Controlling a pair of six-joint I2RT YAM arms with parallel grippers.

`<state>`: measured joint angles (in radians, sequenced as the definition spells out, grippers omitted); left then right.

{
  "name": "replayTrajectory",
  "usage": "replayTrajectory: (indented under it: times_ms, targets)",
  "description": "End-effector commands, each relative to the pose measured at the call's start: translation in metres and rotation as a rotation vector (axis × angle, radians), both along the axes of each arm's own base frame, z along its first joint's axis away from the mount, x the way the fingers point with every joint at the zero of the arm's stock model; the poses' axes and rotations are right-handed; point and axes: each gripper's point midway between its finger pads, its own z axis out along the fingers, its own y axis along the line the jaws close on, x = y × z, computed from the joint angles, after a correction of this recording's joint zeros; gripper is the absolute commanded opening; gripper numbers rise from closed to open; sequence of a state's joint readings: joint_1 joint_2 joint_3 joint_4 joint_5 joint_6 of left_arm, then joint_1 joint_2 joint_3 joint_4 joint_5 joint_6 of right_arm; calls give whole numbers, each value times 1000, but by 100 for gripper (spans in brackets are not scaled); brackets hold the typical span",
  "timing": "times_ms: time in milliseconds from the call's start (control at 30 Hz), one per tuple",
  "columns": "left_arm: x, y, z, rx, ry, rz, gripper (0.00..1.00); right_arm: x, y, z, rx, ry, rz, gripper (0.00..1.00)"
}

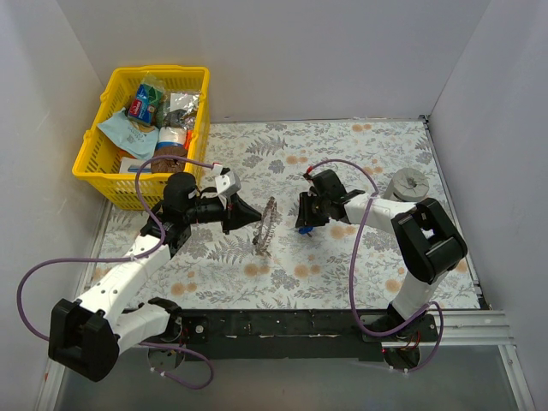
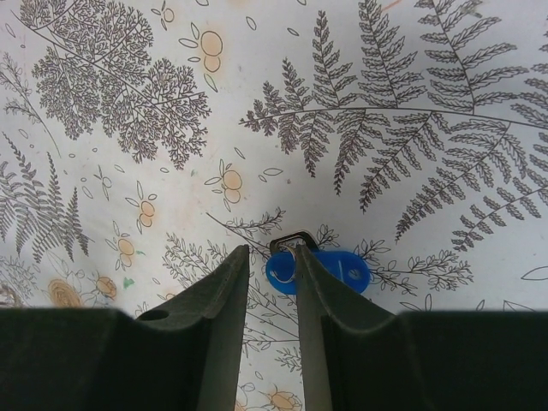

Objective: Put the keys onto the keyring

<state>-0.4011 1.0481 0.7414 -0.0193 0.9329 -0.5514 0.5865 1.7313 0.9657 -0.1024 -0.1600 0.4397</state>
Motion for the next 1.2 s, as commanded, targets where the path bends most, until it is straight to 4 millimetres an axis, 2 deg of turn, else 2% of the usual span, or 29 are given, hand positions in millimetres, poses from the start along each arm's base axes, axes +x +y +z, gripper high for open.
replayTrajectory:
  times_ms: [0,267,533,733,867,1000,1167]
  targets:
    - [2,-3,18,-36,-58,-23,0,12,7,22,33,-71,14,36]
    - [1,-2,14,-32,-48,-22,0,15,4,33,18,-95,10,38]
    - [0,-2,12,-41,-34,-23,0,9,0,27,3,-76,13,37]
    - [-2,-3,12,-45,-30,-27,0,4,-5,15,-35,-45,22,36]
    - [-1,-3,12,-44,-30,-24,0,1,-1,13,-18,-34,44,35]
    - [-2,-2,13,-44,-35,-26,0,0,3,10,1,-20,58,29]
    - [-2,-2,13,-44,-36,-26,0,-2,7,6,13,-2,72,27]
